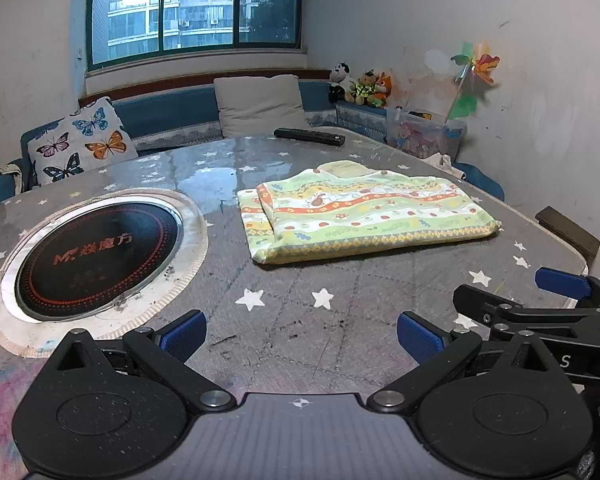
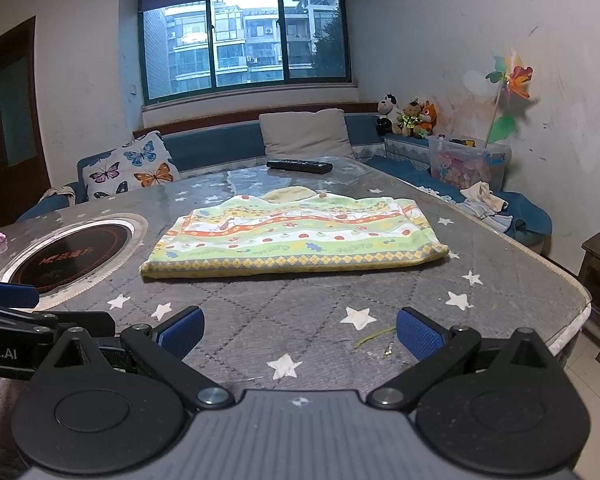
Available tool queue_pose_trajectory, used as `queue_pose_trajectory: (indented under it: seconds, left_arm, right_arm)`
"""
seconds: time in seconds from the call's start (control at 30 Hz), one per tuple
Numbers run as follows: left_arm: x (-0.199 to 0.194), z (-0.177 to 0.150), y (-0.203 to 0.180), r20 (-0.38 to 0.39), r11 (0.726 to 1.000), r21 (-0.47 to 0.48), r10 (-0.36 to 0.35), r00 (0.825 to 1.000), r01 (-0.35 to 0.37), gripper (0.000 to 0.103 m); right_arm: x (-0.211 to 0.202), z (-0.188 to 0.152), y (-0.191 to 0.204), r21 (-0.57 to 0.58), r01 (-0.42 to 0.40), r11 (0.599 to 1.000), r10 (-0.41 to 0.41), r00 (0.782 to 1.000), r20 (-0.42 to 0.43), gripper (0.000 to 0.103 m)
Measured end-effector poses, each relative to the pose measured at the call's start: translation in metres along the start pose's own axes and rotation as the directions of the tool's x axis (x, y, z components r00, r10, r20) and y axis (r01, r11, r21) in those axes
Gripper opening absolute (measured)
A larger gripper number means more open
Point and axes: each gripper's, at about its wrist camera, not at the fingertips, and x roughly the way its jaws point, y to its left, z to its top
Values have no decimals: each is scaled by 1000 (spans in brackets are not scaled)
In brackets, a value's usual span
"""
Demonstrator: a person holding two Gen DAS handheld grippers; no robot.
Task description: Fold clothes
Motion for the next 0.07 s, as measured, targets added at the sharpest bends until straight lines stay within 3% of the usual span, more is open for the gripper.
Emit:
queue_pose_trajectory:
  seconds: [0.07]
  left_arm:
    - [-1, 0, 0, 2, 1000, 1, -1, 1000, 1, 103]
  right_arm:
    - [-1, 0, 1, -2, -2, 1000, 2, 1000, 1, 103]
